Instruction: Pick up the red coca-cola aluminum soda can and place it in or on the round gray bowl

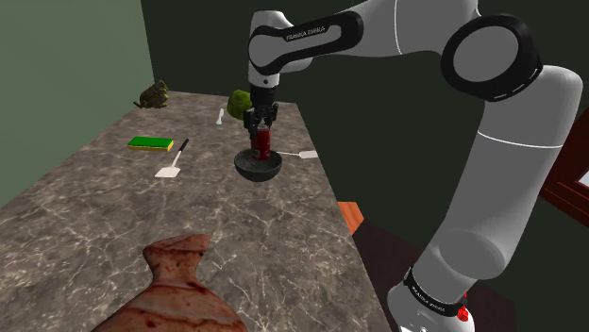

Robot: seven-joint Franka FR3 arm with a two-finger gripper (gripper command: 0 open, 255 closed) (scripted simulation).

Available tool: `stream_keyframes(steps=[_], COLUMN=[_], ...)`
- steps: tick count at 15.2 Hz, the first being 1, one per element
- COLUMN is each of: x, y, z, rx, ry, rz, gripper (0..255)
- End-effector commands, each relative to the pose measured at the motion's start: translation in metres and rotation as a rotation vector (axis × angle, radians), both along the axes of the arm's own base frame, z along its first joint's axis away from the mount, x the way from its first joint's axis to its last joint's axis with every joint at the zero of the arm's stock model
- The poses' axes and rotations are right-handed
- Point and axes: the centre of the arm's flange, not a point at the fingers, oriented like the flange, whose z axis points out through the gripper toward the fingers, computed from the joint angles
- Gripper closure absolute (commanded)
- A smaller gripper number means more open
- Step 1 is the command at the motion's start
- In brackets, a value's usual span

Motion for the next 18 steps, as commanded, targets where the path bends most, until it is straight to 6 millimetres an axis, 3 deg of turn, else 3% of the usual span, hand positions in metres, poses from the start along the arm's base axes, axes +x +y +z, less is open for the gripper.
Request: stream_keyframes(steps=[1, 6, 10, 18], x=[0.0, 0.0, 0.0, 0.0], y=[0.0, 0.0, 0.0, 0.0], z=[0.0, 0.0, 0.05, 0.05], rx=[0.0, 0.0, 0.0, 0.0], ry=[-0.001, -0.001, -0.001, -0.001], rz=[0.0, 0.0, 0.0, 0.0], gripper=[0, 0, 0, 0])
